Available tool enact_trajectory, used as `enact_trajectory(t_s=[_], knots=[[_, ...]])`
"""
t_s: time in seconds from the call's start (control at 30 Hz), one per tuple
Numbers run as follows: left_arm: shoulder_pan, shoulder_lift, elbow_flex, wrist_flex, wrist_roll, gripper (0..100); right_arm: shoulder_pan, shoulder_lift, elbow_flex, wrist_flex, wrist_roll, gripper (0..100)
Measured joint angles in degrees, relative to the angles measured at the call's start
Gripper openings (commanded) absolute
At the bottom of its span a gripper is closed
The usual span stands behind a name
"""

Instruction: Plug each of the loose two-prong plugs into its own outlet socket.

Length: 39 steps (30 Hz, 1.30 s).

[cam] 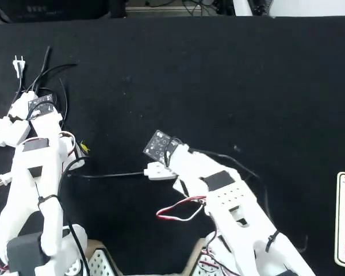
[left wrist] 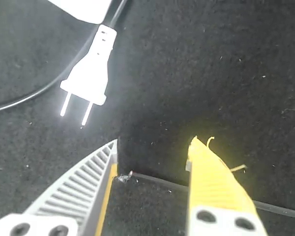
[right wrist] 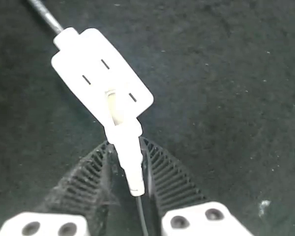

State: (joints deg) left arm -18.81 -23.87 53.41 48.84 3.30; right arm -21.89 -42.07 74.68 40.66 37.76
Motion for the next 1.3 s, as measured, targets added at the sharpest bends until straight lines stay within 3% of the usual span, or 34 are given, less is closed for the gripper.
enact_trajectory(t_s=[0.13,0.4,0.63,0.83,1.3], knots=[[0.0,0.0,0.2,0.0,0.0,23,1.0,0.0,-2.5,2.4,0.0,1.0],[0.1,0.0,1.9,-3.0,0.0,23,10.3,3.2,-14.9,20.3,-2.3,1.0],[0.1,0.0,1.9,-3.1,0.0,23,14.9,18.4,-16.4,16.1,-2.5,1.7],[0.1,0.0,1.9,-3.1,0.0,23,15.2,23.6,-18.5,15.4,-2.5,16.4],[0.1,0.0,1.9,-3.1,0.0,23,15.2,19.9,-18.9,15.8,-2.5,13.8]])
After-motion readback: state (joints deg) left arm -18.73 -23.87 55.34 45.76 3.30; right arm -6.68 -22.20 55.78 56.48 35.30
